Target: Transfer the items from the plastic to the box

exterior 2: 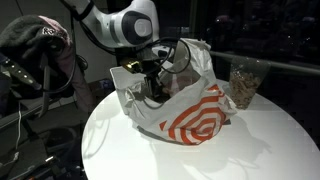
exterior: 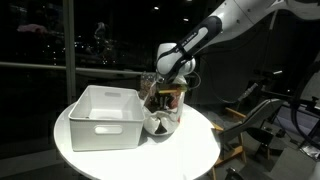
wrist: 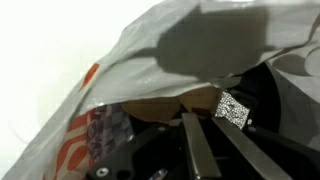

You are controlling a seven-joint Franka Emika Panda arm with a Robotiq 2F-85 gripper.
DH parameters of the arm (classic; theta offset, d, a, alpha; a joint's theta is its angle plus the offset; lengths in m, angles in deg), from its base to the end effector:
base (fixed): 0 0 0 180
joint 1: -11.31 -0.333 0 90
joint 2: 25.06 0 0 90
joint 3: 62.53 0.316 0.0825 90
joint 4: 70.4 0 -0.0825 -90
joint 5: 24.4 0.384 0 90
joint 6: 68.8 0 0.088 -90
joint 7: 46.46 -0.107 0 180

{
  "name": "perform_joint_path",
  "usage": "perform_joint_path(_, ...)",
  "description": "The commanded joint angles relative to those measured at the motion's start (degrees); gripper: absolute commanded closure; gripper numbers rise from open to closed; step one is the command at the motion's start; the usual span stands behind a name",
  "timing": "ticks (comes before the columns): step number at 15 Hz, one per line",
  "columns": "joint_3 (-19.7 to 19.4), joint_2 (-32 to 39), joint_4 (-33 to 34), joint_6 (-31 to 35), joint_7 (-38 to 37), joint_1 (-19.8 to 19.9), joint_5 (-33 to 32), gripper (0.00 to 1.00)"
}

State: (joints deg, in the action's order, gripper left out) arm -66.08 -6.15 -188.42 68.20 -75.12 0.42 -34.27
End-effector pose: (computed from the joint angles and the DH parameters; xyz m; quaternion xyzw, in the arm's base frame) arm 0.5865 0.0749 0.2746 0.9903 -0.1207 0.0216 0.0652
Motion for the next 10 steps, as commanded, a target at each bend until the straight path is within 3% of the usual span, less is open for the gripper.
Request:
perform_joint_path(1,0.33,-10.50,-2.44,-11.28,-3.91,-0.07,0.30,0.93)
perform_joint_path(5,3.17,-19.82,-1.84,-21.43,-5.72,0.92,0.81,0.93)
perform_joint_path(10,9.67,-26.71,-1.29,-15.32,-7.46,0.76,-5.83,0.93)
